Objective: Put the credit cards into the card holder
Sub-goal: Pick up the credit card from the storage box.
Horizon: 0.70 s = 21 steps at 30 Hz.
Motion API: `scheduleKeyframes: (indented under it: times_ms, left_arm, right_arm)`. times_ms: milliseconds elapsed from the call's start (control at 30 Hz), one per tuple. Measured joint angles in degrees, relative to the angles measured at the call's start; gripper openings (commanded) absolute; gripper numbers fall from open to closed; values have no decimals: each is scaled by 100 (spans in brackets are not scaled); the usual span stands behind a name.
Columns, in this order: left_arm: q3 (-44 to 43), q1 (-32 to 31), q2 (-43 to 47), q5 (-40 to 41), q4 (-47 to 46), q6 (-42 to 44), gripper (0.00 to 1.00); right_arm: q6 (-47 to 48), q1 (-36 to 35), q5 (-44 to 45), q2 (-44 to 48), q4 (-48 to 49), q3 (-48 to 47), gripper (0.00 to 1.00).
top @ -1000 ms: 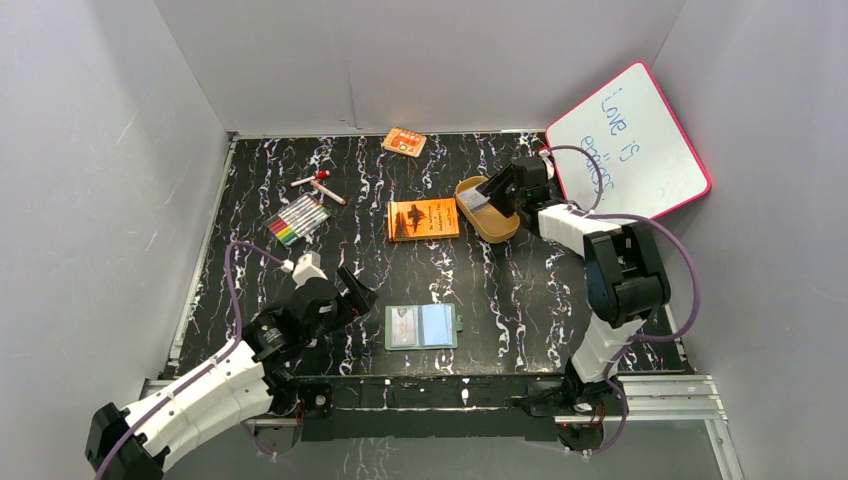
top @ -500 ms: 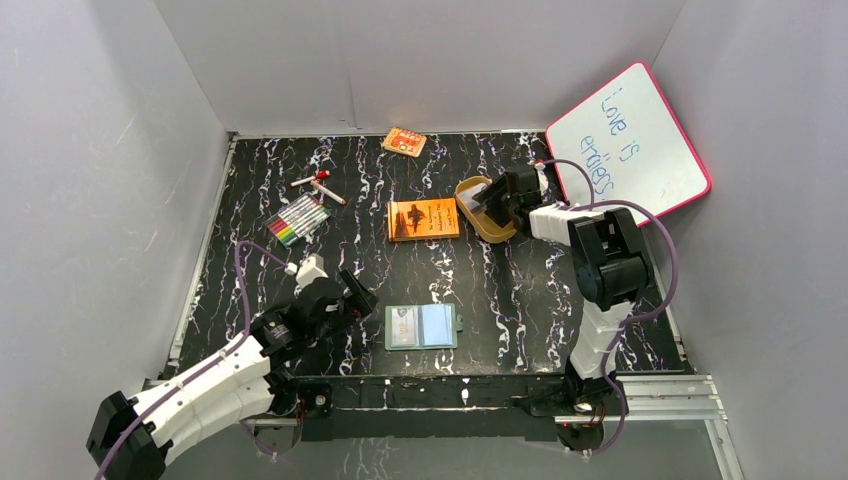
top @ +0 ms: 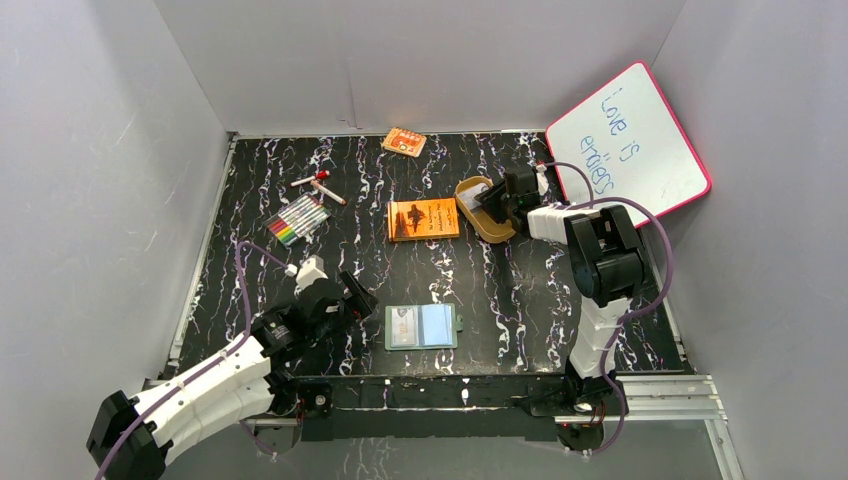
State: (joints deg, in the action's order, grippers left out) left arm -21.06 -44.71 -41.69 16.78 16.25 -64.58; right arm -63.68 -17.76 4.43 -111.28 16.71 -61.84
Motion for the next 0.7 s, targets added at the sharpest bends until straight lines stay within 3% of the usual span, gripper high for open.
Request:
scheduleKeyframes:
  times_ms: [167, 367, 700]
  left_arm:
    - [2, 0, 0, 0, -2, -2, 86]
    - [28, 0, -22, -7, -48, -7, 86]
    - [109, 0, -22, -22, -81, -48, 86]
  right_arm:
    - [-17, 2, 15, 0, 20, 2, 41]
    - [9, 0, 33, 0, 17, 4, 53]
    - [50, -31, 59, -129, -28, -66, 45]
